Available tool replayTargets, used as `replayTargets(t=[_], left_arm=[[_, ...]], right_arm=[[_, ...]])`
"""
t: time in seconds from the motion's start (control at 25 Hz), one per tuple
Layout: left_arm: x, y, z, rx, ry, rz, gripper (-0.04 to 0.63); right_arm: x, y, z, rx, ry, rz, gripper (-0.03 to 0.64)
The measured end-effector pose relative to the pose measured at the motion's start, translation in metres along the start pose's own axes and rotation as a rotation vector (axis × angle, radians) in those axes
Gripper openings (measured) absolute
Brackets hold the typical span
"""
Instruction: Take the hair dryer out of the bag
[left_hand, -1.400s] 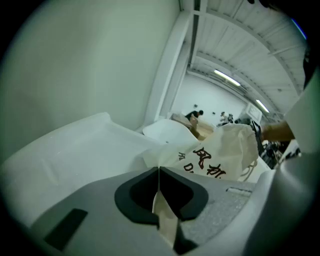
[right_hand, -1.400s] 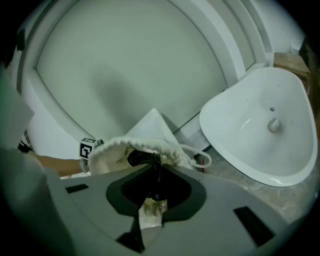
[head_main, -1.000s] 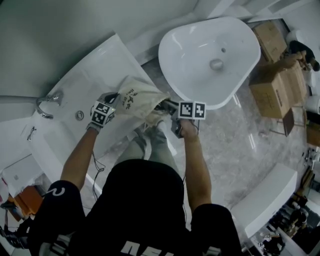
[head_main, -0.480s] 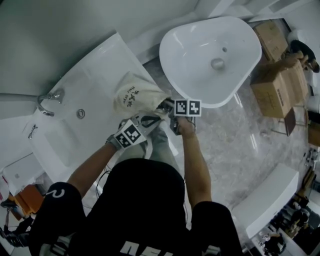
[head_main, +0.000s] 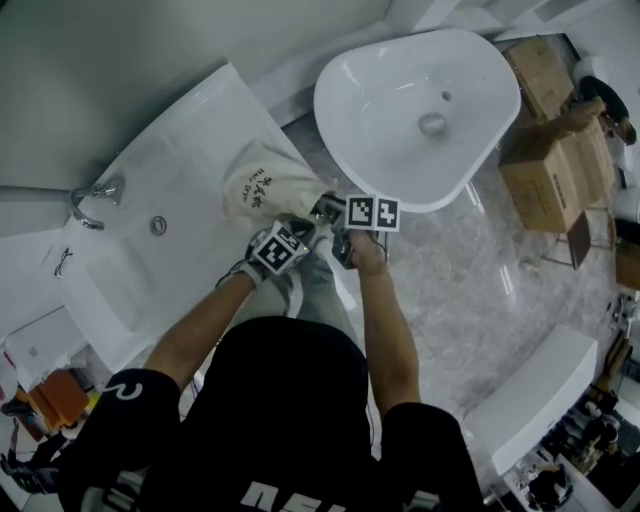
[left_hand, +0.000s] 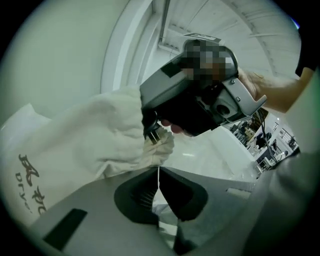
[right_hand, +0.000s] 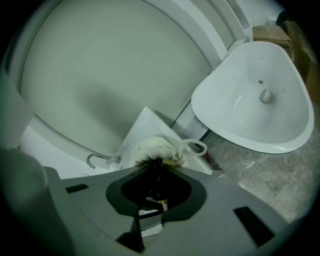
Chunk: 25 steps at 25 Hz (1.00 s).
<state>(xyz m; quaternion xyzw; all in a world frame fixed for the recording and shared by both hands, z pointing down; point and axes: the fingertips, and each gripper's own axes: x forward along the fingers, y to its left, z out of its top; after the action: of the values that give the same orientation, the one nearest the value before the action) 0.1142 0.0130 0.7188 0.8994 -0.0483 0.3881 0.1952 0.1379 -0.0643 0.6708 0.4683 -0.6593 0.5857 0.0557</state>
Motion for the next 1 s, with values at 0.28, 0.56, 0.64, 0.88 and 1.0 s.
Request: replayTargets(t=[0.28, 0.56, 0.64, 0.88, 1.0], left_arm=[[-0.005, 0.014, -0.002, -0.049, -0.008, -0.016, 0.000], [-0.027, -0.006, 0.039, -0.040, -0.224, -0.114, 0.000], [-0.019, -0.005, 0.035, -0.028, -0.199, -0.110, 0.000], [-0.010, -0.007, 0.029, 0.005, -0.185, -0.117, 0.000], [-0.004, -0.008, 0.025, 0.008, -0.167, -0.114, 0.000]], right_arm=[[-0.009, -0.001, 0.009, 0.019, -0.040, 0.009, 0.048], [-0.006, -0.018, 0.002, -0.020, -0.037, -0.018, 0.049], [-0.006, -0.020, 0.002, -0.015, -0.040, -0.019, 0.049], [-0.006, -0.019, 0.001, 0.047, -0.050, 0.000, 0.054], [-0.008, -0.017, 0.003, 0.104, -0.069, 0.032, 0.055]])
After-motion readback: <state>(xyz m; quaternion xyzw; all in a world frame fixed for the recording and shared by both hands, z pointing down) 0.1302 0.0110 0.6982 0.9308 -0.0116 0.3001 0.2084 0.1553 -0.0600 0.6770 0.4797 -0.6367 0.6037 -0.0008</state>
